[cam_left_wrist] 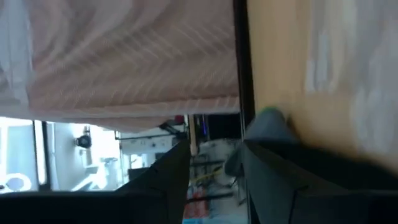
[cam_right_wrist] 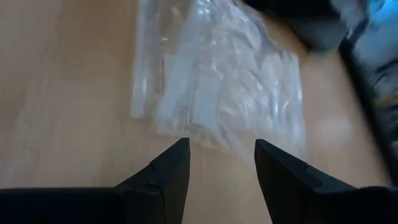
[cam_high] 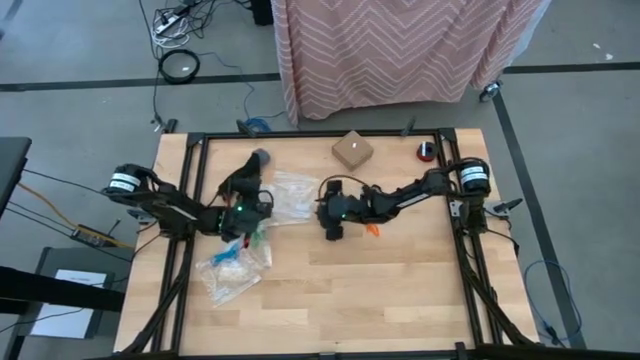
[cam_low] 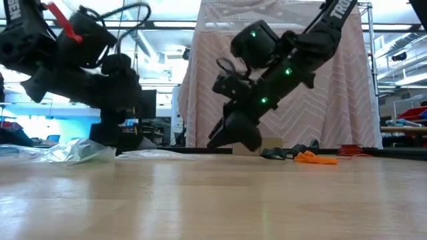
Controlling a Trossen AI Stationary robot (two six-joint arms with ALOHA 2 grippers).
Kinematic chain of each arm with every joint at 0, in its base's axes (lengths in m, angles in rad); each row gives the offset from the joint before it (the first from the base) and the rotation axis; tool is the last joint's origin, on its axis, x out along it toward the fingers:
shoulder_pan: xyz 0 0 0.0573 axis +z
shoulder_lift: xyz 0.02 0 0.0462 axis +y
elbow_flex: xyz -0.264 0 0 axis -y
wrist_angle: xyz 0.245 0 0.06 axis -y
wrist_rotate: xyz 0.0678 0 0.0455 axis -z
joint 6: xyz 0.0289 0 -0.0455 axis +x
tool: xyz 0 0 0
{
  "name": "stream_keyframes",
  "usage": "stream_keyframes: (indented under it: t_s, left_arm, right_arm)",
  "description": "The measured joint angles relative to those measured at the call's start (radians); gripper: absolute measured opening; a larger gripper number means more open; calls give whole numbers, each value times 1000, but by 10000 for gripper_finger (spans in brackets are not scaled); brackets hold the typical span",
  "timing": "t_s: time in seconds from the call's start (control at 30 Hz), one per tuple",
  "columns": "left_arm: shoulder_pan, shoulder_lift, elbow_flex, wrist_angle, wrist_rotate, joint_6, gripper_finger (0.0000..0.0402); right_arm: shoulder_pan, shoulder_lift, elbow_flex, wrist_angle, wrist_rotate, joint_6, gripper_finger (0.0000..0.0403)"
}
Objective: Sort rubber bands
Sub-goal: Open the transparent zip bag
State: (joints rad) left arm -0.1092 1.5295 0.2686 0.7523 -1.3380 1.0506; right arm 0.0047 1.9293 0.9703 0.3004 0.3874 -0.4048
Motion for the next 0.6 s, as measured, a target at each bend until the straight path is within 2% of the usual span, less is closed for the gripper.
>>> stream_keyframes:
  t_s: [0.1,0.3,0.43,0.5,0.6]
  left_arm:
    - [58,0,-28,7,50,5,156]
    - [119,0,-43,45,234,-22,156]
    - [159,1,-39,27,426,39,156]
    - [187,4,-33,-2,484,59,156]
    - [212,8,-31,-27,515,78,156]
  right_arm:
    - [24,0,15,-56,64,-80,166]
    - [13,-1,35,-72,65,-95,166]
    - [-14,-1,35,-87,65,-128,164]
    - [-24,-1,35,-99,65,-152,164]
    - [-34,-1,35,-109,56,-181,165]
